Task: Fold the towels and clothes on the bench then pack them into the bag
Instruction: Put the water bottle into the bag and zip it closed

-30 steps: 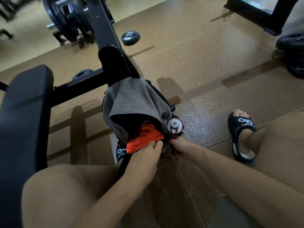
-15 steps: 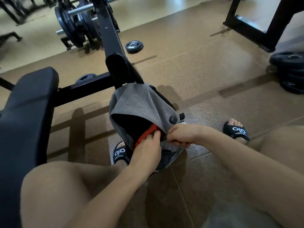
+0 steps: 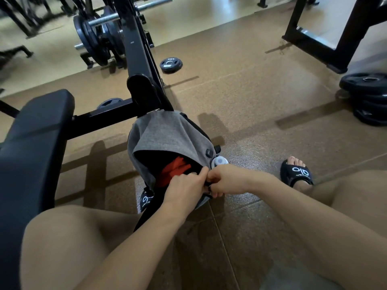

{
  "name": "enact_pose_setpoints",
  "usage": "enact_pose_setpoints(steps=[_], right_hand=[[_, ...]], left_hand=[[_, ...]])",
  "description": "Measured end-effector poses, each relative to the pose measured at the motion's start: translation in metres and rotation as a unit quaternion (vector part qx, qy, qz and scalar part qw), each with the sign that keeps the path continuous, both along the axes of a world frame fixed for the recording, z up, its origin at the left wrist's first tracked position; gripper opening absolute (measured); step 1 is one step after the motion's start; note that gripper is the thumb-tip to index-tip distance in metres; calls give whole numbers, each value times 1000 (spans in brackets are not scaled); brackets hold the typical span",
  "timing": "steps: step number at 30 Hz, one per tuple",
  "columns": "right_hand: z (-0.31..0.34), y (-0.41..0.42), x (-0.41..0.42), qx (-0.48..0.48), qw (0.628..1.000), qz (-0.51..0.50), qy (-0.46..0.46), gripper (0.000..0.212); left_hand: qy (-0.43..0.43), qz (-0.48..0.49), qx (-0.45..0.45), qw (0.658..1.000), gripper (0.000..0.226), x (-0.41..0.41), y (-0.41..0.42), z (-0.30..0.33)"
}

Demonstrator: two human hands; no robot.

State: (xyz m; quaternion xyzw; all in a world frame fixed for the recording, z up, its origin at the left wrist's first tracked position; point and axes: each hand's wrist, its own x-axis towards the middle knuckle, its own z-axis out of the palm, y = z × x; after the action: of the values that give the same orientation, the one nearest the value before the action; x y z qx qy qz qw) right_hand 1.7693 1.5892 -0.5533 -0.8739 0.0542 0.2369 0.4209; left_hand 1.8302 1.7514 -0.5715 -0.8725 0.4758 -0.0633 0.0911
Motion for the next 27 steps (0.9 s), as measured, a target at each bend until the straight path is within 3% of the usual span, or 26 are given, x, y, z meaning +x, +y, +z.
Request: enact_pose_setpoints(steps=[2, 4, 5, 8, 11, 15, 19, 23, 27], right_hand=[[-2, -6, -1, -69, 997, 18, -7, 3], [-13, -7, -1, -149, 988, 3, -40, 16], [-22, -4, -1, -151, 985, -14, -79, 21], [-39, 11, -2, -34, 976, -60, -205, 25], [-40, 16, 2, -67, 956, -79, -273, 12], [-36, 6, 9, -179, 960, -40, -213, 37], [-30, -8, 6, -211, 952, -61, -211, 7], [-22, -9, 2, -228, 949, -91, -196, 9], [-13, 0, 0, -270, 943, -104, -166, 16]], left_hand=[[0, 3, -12, 1000, 23, 1, 1, 0], [-9, 10, -25, 1000, 24, 1, 1, 0], [-13, 11, -31, 999, 25, -1, 0, 2], [-24, -2, -60, 998, 22, -4, -3, 9], [-30, -20, -90, 995, 16, -5, -2, 15], [6, 41, -145, 989, 12, -2, 8, 36], [93, 154, -209, 961, 9, 3, 27, 55], [139, 240, -308, 910, 11, 14, 45, 57], [172, 228, -373, 883, 19, 4, 35, 60]])
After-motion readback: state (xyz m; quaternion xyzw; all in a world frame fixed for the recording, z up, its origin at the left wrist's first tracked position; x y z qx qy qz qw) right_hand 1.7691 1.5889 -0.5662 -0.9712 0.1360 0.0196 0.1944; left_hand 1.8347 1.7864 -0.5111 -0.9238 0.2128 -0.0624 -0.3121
